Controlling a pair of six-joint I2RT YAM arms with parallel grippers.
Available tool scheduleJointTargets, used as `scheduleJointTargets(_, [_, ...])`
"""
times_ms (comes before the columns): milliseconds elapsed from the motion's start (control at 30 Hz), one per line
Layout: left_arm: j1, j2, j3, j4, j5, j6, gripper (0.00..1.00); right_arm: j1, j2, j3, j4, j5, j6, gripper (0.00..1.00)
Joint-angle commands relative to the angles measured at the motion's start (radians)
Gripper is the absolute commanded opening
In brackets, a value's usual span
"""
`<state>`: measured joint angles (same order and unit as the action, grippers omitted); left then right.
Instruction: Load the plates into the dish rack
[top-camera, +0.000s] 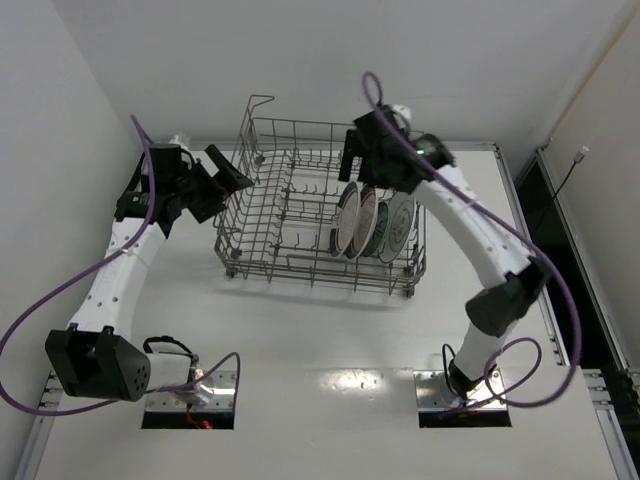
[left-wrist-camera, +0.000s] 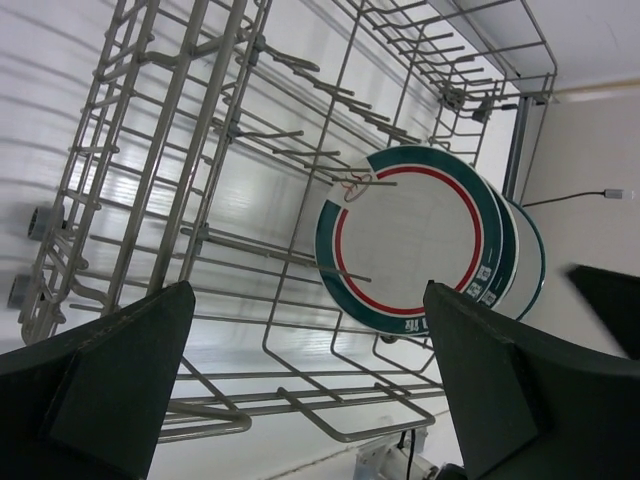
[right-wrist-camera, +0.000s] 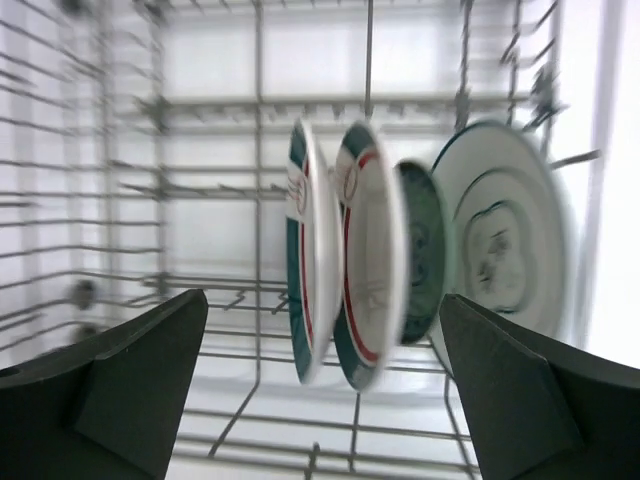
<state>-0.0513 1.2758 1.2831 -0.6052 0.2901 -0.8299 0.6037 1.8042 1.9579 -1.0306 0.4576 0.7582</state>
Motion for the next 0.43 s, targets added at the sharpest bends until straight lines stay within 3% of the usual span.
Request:
scheduleJointTargets(0, [0.011, 0.007, 0.05, -0.036, -0.089, 0.041, 1.0, -0.048, -0.179, 0.064, -0.011, -0.083, -0.088, 1.0])
scheduleJointTargets(167, [0.011, -0.021, 0.059, -0.045, -0.164, 0.031, 1.0, -0.099, -0.314, -0.014, 0.075, -0.161, -0.131, 1.0])
scheduleJointTargets(333, [0.011, -0.052, 0.059, -0.083, -0.227, 0.063, 1.0, -0.157, -0.466, -0.213, 0.168, -0.143, -0.152, 1.0])
scheduleJointTargets(400, [0.011, -0.052, 0.049, -0.093, -0.227, 0.063, 1.0, -0.179, -0.489, -0.223, 0.179, -0.125, -0.161, 1.0])
